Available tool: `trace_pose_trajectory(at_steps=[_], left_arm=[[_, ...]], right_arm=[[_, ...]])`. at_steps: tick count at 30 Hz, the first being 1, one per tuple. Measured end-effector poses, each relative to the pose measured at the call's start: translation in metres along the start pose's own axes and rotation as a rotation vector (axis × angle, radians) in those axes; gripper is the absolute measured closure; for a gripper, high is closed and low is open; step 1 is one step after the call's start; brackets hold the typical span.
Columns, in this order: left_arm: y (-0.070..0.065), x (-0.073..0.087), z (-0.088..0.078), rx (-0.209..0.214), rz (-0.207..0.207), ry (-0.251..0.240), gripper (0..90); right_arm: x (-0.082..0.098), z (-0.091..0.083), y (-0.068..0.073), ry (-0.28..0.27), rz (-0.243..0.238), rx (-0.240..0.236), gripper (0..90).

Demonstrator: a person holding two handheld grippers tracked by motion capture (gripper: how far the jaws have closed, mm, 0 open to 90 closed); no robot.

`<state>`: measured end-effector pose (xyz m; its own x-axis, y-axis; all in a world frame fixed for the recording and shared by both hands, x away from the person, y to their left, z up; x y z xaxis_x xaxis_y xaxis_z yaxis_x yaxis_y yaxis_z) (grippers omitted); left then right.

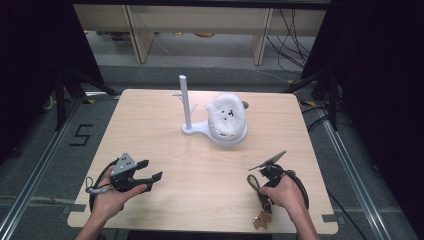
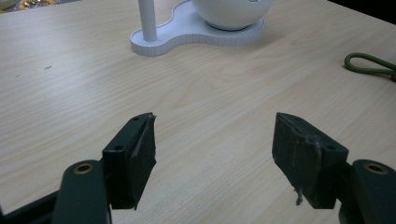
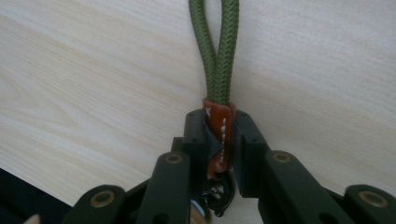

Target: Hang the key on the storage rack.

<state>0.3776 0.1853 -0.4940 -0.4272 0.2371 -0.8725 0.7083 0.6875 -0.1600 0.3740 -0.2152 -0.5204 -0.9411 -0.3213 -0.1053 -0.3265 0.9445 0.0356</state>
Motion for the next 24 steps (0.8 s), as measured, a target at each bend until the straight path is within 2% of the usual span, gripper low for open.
trace_pose_trajectory(at_steps=[4,5,7,9,12,13,15,16,17,19,20,22,23,24], left_arm=[[-0.002,-0.001,0.002,0.019,-0.009,-0.009,30.4],[-0.002,-0.001,0.002,0.014,-0.012,-0.007,30.8],[-0.003,0.0,0.004,0.03,-0.018,-0.012,31.6],[-0.005,0.0,0.005,0.028,-0.025,-0.016,32.0],[-0.005,0.001,0.005,0.028,-0.029,-0.016,32.2],[-0.005,0.001,0.005,0.028,-0.029,-0.017,32.2],[-0.004,0.001,0.006,0.034,-0.028,-0.02,32.1],[-0.004,0.001,0.006,0.033,-0.026,-0.02,32.1],[-0.004,0.002,0.006,0.033,-0.026,-0.02,32.1],[-0.004,0.001,0.005,0.025,-0.026,-0.019,32.1],[-0.004,0.001,0.005,0.027,-0.027,-0.023,32.1],[-0.004,0.0,0.005,0.026,-0.025,-0.024,32.1],[-0.005,-0.001,0.006,0.035,-0.023,-0.031,32.1],[-0.005,-0.001,0.006,0.034,-0.023,-0.034,32.1]], right_arm=[[0.001,-0.007,0.002,-0.039,-0.003,-0.01,79.5],[0.0,-0.008,0.002,-0.069,-0.005,-0.013,79.5],[-0.002,-0.012,0.005,-0.101,-0.005,-0.035,79.6],[-0.004,-0.015,0.006,-0.133,-0.018,-0.053,79.6],[-0.005,-0.02,0.011,-0.187,0.005,-0.066,79.6],[-0.007,-0.02,0.01,-0.224,-0.023,-0.06,79.6],[-0.009,-0.023,0.012,-0.262,-0.037,-0.073,79.6],[-0.011,-0.023,0.013,-0.3,-0.07,-0.091,79.6],[-0.011,-0.025,0.016,-0.305,-0.036,-0.096,79.6],[-0.013,-0.028,0.016,-0.372,-0.075,-0.107,79.6],[-0.014,-0.029,0.018,-0.386,-0.066,-0.11,79.6],[-0.016,-0.031,0.02,-0.429,-0.084,-0.115,79.6],[-0.017,-0.033,0.02,-0.438,-0.1,-0.136,79.6],[-0.018,-0.034,0.022,-0.462,-0.095,-0.127,79.6]])
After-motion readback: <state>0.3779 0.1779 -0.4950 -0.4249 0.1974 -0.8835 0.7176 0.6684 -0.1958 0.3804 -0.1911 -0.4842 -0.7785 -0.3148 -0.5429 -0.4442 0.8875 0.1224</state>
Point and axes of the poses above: each handheld gripper's, and its own axes: z roughly forward along the jaws, x roughly out of its underside, y roughly to its left, the point moved 5 cm from there along z, roughly forward along the jaws, and after that the axes turned 8 degrees about x, right-handed, at the moved point
